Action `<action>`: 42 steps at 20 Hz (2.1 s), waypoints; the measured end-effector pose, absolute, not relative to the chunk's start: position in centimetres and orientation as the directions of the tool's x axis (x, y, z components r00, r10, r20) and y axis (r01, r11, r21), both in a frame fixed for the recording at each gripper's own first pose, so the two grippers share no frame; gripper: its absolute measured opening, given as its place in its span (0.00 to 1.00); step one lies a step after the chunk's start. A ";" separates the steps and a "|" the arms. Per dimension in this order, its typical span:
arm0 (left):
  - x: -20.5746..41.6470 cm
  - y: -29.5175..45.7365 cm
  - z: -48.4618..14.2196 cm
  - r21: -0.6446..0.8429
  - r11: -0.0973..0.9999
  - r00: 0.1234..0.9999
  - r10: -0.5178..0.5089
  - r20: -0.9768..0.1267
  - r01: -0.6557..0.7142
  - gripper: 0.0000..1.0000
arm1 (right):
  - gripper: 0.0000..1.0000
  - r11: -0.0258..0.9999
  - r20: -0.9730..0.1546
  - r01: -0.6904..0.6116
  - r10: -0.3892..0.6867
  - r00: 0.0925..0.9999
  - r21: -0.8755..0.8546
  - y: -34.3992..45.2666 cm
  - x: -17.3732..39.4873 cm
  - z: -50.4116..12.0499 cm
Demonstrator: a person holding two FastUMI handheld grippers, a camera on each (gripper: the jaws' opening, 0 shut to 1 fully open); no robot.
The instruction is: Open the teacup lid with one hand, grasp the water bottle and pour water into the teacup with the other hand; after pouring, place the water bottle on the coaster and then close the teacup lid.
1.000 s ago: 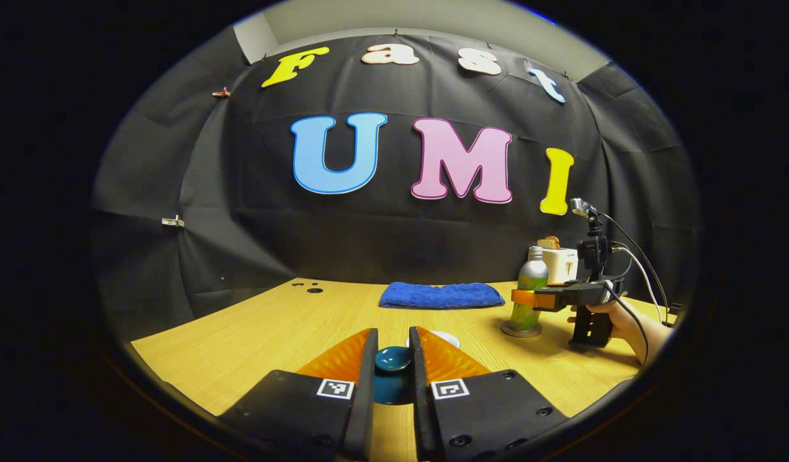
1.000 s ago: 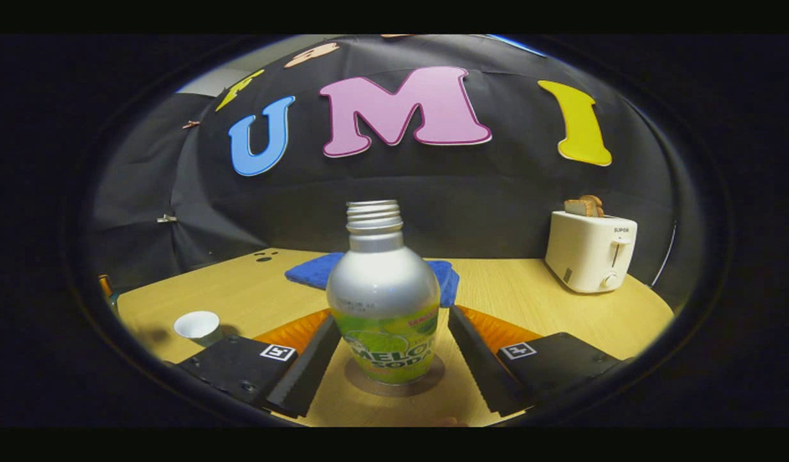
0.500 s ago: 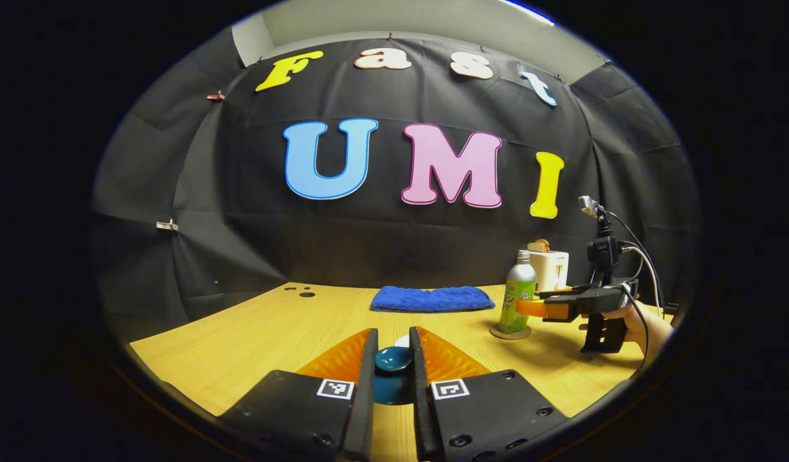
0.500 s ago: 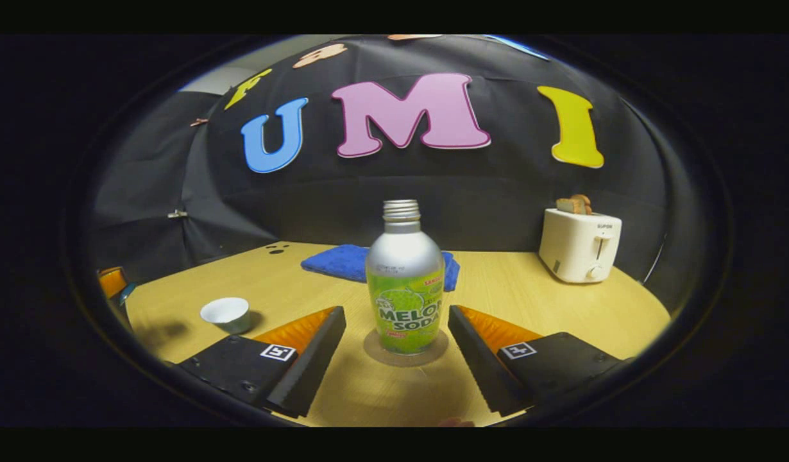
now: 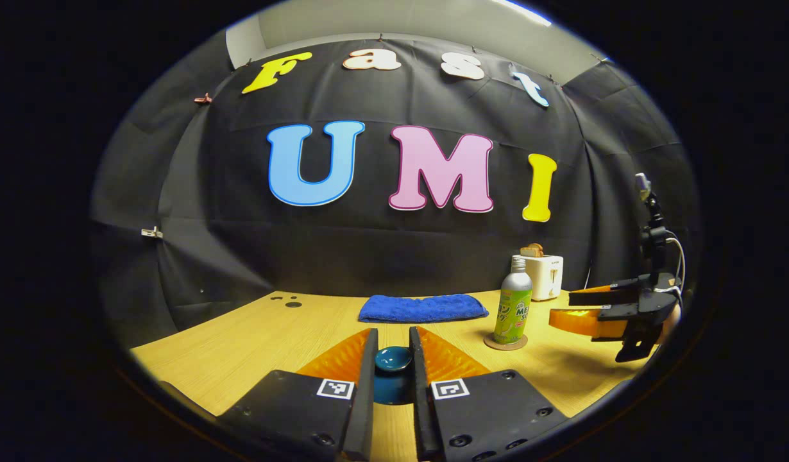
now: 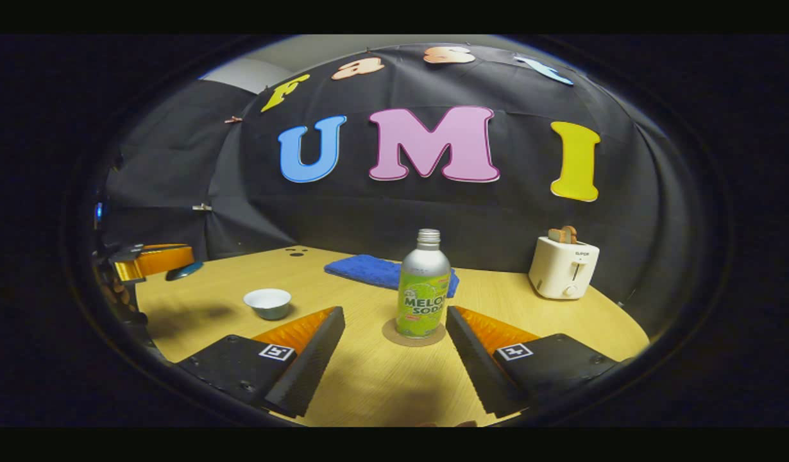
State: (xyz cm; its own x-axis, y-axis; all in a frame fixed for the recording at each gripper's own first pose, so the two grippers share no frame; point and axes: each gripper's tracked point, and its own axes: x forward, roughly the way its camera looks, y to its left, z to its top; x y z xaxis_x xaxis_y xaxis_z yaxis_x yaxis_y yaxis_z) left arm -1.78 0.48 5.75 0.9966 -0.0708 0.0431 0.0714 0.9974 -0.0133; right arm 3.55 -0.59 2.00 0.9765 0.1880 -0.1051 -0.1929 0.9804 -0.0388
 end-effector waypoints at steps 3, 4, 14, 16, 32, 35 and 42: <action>0.3 0.1 5.7 -0.013 0.996 0.996 -0.084 0.037 0.084 0.27 | 0.98 0.980 -0.076 -0.198 0.198 0.977 0.004 -0.3 1.9 2.4; 1.2 -0.2 5.3 -0.012 0.996 0.995 -0.092 0.025 0.093 0.30 | 0.98 0.979 -0.069 -0.202 0.202 0.977 0.009 -0.2 1.3 2.4; 8.7 -1.6 1.5 0.002 0.989 0.986 -0.144 -0.089 0.145 0.30 | 0.98 0.983 -0.078 -0.181 0.180 0.981 -0.012 -1.6 0.2 1.5; 9.4 -1.9 0.5 -0.019 0.987 0.981 -0.160 -0.114 0.158 0.30 | 0.98 0.982 -0.079 -0.187 0.187 0.979 0.009 -1.4 0.4 1.1; 10.2 -2.5 -2.8 0.043 0.986 0.965 -0.151 -0.213 0.164 0.31 | 0.98 0.979 -0.124 -0.200 0.202 0.972 0.027 -1.2 1.4 -0.9; 10.0 -2.6 -3.1 0.064 0.984 0.964 -0.151 -0.219 0.169 0.31 | 0.98 0.980 -0.131 -0.198 0.200 0.971 0.030 -1.2 1.1 -1.3; 9.4 -2.8 -2.5 0.079 0.983 0.969 -0.149 -0.199 0.167 0.41 | 0.98 0.982 -0.137 -0.185 0.189 0.972 0.043 -1.7 0.9 -1.7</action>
State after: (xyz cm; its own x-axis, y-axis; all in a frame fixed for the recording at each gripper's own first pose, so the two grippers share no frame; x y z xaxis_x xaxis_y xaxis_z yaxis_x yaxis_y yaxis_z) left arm 9.45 -2.81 -2.52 0.9687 -0.1486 -0.1988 0.1669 0.9828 0.0786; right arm 0.87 -1.70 -1.70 0.9723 0.1893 -0.1373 -0.1851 0.9818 0.0428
